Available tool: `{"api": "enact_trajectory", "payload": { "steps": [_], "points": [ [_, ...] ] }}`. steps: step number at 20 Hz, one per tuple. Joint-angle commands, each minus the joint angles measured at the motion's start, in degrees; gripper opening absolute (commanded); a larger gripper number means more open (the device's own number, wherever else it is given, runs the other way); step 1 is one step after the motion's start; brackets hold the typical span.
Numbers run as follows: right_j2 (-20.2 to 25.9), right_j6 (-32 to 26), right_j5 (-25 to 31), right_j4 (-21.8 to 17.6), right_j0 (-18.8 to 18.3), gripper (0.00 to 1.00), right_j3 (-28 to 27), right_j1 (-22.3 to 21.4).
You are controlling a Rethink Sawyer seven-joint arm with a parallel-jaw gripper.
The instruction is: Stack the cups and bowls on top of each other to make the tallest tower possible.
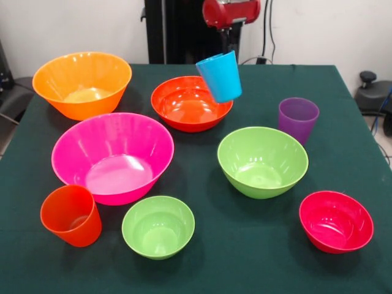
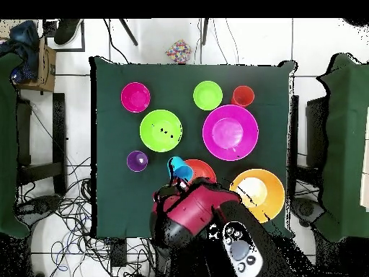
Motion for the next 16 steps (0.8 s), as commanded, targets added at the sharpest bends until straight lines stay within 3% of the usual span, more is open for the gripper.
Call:
{"api": "enact_trajectory", "payload": {
  "steps": [1, 8, 12, 16],
  "points": [
    [-11.7, 10.5, -8.5, -5.0, 5.8, 0.00, -3.1, 5.7],
    [-18.8, 7.7, -14.3, -3.9, 9.8, 0.00, -4.7, 8.8],
    [-19.0, 5.4, -15.5, -3.2, 9.1, 0.00, -4.2, 9.2],
    [-16.2, 3.2, -14.7, -3.5, 5.8, 0.00, -2.2, 8.2]
  ]
}}
